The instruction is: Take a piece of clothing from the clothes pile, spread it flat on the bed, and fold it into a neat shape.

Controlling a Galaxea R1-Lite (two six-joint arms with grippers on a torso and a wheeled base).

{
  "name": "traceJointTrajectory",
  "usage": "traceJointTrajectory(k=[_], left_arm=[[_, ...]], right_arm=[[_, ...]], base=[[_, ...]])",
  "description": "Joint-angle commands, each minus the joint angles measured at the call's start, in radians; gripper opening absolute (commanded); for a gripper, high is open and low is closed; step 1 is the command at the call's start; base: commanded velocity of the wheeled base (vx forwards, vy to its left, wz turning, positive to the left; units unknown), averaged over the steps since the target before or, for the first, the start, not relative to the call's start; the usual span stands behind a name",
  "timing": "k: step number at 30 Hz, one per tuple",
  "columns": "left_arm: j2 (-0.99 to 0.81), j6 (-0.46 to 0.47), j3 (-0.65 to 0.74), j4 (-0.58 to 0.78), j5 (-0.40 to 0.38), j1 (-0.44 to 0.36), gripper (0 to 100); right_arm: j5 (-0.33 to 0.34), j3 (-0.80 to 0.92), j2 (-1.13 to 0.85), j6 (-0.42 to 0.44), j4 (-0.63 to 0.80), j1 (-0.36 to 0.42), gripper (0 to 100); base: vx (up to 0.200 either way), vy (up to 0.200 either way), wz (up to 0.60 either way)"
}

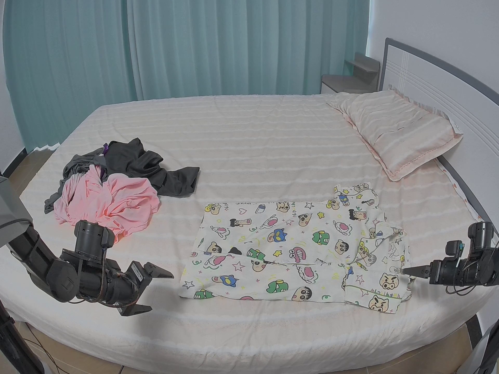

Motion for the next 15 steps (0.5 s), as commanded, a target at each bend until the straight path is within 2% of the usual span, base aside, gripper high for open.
traceJointTrajectory(k=[1,6,12,15], left_arm=[[0.002,0.000,0.002,-0.002,0.000,0.001,100],[0.002,0.000,0.002,-0.002,0.000,0.001,100],[0.002,0.000,0.000,-0.002,-0.001,0.001,100],[0.000,0.001,0.000,-0.002,-0.001,0.001,100]], right_arm=[[0.009,0.002,0.078,-0.029,-0.001,-0.013,100],[0.014,-0.007,0.106,-0.052,-0.001,-0.013,100],[0.084,-0.010,0.124,-0.056,-0.003,-0.010,100],[0.093,-0.008,0.131,-0.057,-0.006,-0.002,100]], base=[[0.000,0.000,0.00],[0.000,0.000,0.00],[0.000,0.000,0.00],[0.000,0.000,0.00]])
